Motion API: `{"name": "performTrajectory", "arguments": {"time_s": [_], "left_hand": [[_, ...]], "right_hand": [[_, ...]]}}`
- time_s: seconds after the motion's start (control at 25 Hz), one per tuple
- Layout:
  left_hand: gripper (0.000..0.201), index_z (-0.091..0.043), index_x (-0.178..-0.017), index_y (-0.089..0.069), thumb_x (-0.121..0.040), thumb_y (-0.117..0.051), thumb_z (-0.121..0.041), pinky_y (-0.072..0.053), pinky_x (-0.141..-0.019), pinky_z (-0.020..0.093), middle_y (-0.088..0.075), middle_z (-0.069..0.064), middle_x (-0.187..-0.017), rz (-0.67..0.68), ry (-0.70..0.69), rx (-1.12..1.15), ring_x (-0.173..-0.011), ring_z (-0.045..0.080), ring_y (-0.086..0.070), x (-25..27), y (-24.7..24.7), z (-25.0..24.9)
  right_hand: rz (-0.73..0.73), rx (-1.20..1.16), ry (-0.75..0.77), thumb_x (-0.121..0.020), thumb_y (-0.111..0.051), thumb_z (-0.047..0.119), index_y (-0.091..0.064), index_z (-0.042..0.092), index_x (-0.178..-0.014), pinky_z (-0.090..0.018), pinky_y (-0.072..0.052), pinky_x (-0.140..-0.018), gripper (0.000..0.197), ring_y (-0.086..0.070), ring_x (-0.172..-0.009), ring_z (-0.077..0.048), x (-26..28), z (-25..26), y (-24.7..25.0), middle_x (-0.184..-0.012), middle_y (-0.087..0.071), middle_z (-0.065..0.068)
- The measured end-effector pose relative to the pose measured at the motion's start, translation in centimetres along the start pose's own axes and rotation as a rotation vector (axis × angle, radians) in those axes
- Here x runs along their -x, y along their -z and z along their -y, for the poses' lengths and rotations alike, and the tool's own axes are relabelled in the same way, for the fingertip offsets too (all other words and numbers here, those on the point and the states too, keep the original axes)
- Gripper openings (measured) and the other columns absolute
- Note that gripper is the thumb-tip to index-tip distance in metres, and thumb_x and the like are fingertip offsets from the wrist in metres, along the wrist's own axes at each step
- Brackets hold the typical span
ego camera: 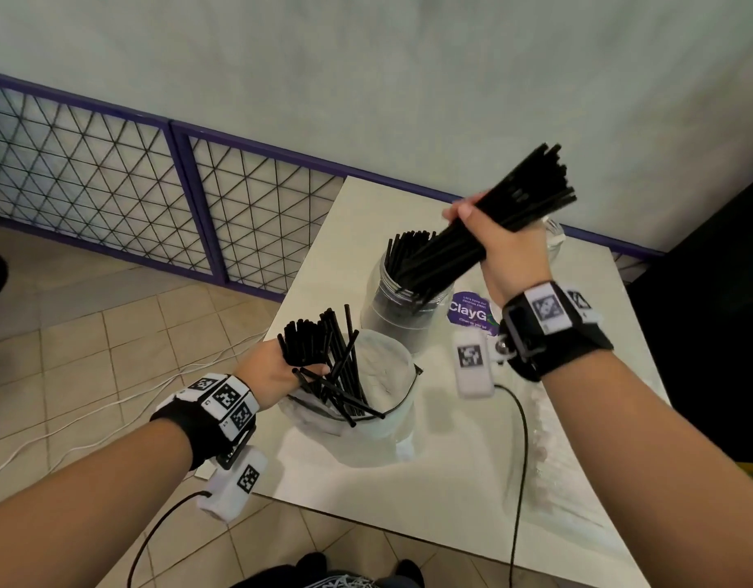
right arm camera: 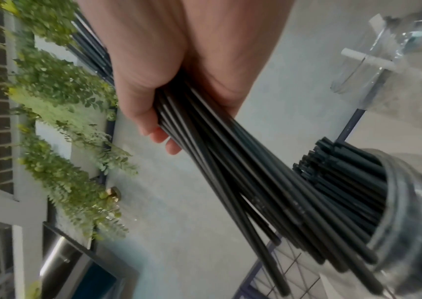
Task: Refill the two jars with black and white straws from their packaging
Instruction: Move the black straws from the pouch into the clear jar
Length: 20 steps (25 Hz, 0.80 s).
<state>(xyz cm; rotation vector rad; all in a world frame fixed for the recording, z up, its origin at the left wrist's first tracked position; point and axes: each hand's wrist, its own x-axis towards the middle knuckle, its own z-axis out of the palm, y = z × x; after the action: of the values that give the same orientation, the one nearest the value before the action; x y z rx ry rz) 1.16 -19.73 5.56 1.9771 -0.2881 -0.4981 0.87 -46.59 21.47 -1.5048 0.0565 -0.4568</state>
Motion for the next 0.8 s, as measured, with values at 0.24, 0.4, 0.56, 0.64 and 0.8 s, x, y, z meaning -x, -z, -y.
{"name": "performTrajectory", "arguments": {"time_s": [0.24,0.4,0.56,0.64,0.8], "left_hand": [[0.032,-0.034,-0.085,-0.063,-0.061,-0.081,-0.044,-0.051,-0.092,0.048,-0.069,0.002,-0.095,-0.007,0.005,-0.03,-0.096,0.028,-0.065,-0.2,-0.1,-0.2],[0.047,-0.027,-0.088,-0.065,-0.057,-0.073,-0.062,-0.05,-0.087,0.051,-0.069,0.006,-0.089,-0.009,-0.052,0.01,-0.09,0.03,-0.064,-0.3,0.0,0.3],[0.051,-0.019,-0.09,-0.067,-0.056,-0.07,-0.058,-0.05,-0.089,0.05,-0.069,0.008,-0.09,-0.01,-0.075,0.023,-0.091,0.03,-0.064,-0.1,0.2,-0.3],[0.056,-0.017,-0.092,-0.067,-0.055,-0.069,-0.059,-0.049,-0.09,0.05,-0.069,0.011,-0.092,-0.013,-0.07,0.023,-0.093,0.031,-0.064,-0.2,0.1,0.0],[0.056,-0.018,-0.094,-0.067,-0.056,-0.07,-0.059,-0.049,-0.09,0.05,-0.07,0.01,-0.093,-0.01,-0.063,0.019,-0.094,0.03,-0.064,-0.3,0.2,0.3]], "right_hand": [[-0.083,0.146,-0.031,-0.077,-0.073,0.014,-0.073,0.018,-0.07,-0.039,-0.057,-0.08,0.008,-0.067,-0.081,-0.021,-4.0,-2.5,-1.8,-0.09,-0.071,-0.019],[-0.074,0.177,-0.005,-0.08,-0.071,0.014,-0.072,0.005,-0.08,-0.021,-0.053,-0.066,0.009,-0.065,-0.075,-0.013,-4.2,-2.6,-2.0,-0.089,-0.07,-0.017],[0.06,0.227,0.059,-0.08,-0.072,0.011,-0.071,0.001,-0.082,-0.025,-0.054,-0.073,0.01,-0.066,-0.079,-0.016,-4.5,-2.0,-1.3,-0.087,-0.07,-0.013],[0.166,0.323,0.074,-0.081,-0.072,0.007,-0.071,0.0,-0.085,-0.025,-0.055,-0.08,0.008,-0.066,-0.083,-0.017,-4.2,-1.8,-1.3,-0.09,-0.072,-0.012],[0.388,0.361,0.061,-0.079,-0.072,0.0,-0.07,0.016,-0.079,-0.026,-0.052,-0.09,0.016,-0.068,-0.09,-0.017,-3.1,-2.0,-2.0,-0.088,-0.072,-0.004]]}}
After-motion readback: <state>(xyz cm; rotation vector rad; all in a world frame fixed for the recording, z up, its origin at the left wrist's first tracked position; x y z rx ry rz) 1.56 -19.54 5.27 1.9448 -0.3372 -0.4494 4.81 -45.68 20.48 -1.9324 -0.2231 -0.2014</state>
